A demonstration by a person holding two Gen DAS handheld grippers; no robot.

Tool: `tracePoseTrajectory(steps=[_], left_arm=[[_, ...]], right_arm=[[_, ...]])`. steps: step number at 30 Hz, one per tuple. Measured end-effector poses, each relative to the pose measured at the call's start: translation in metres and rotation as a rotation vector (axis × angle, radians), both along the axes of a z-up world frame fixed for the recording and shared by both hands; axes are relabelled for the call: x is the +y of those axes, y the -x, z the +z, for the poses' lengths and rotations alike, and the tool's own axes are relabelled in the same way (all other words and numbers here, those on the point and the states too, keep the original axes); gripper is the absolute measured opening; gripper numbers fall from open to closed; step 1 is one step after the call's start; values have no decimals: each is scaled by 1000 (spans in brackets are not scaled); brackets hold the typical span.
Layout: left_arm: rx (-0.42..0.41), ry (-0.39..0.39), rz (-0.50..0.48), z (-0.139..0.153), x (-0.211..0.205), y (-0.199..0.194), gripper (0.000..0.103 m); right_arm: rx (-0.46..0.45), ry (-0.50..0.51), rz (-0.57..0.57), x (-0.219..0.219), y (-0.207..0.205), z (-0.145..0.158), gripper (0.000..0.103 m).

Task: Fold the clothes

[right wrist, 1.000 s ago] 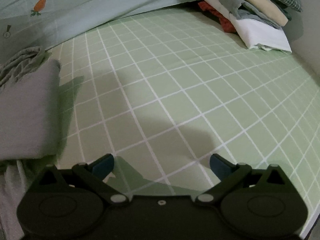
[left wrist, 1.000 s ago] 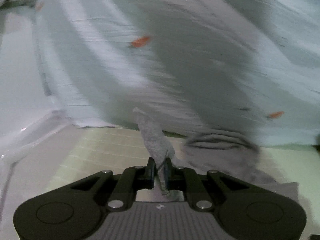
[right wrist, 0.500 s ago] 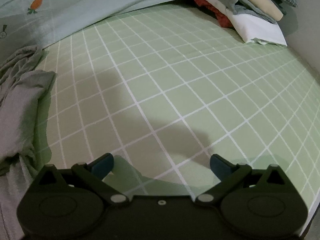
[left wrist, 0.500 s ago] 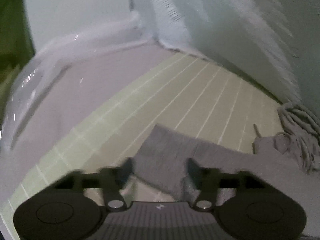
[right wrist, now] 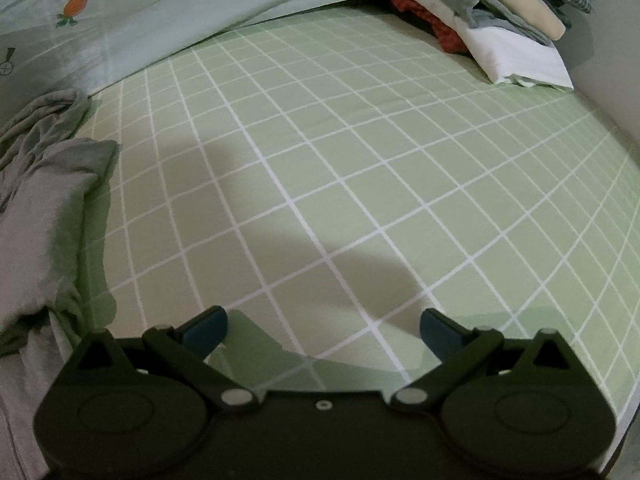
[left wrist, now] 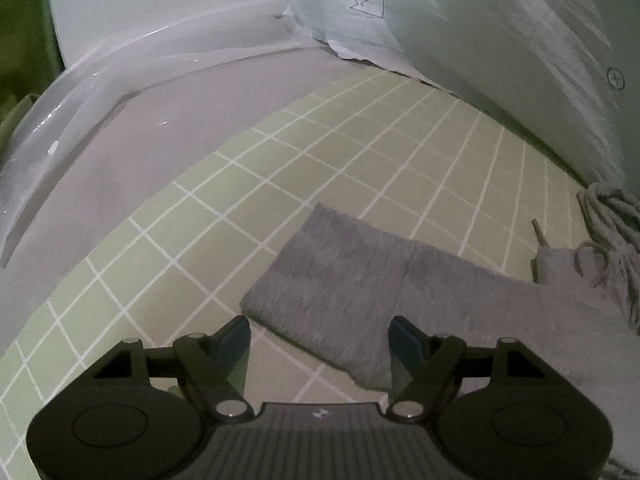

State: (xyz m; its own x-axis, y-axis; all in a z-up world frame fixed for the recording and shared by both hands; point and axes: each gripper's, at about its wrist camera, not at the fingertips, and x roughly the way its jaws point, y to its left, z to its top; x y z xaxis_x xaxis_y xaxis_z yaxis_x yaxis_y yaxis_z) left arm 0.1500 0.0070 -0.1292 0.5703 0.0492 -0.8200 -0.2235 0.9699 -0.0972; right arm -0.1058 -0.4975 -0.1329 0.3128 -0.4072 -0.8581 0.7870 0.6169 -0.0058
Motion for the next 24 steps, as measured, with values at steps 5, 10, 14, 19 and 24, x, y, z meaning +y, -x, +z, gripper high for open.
tracePoseTrajectory(steps=[5, 10, 14, 19, 24], left_arm=[[-48, 31, -27, 15, -2, -4, 8], [-154, 51, -164, 59, -30, 1, 7], [-207, 68, -293, 86, -72, 13, 7], [-235, 95, -483, 104, -143, 41, 7], [-196, 128, -653, 97, -201, 77, 18]], right_arm=[[13, -12, 14, -1, -4, 1, 103], [25, 14, 68, 5, -14, 3, 103], [9, 29, 116, 14, -18, 2, 103], [-27, 33, 118, 12, -7, 5, 103], [-93, 63, 62, 0, 9, 15, 103]])
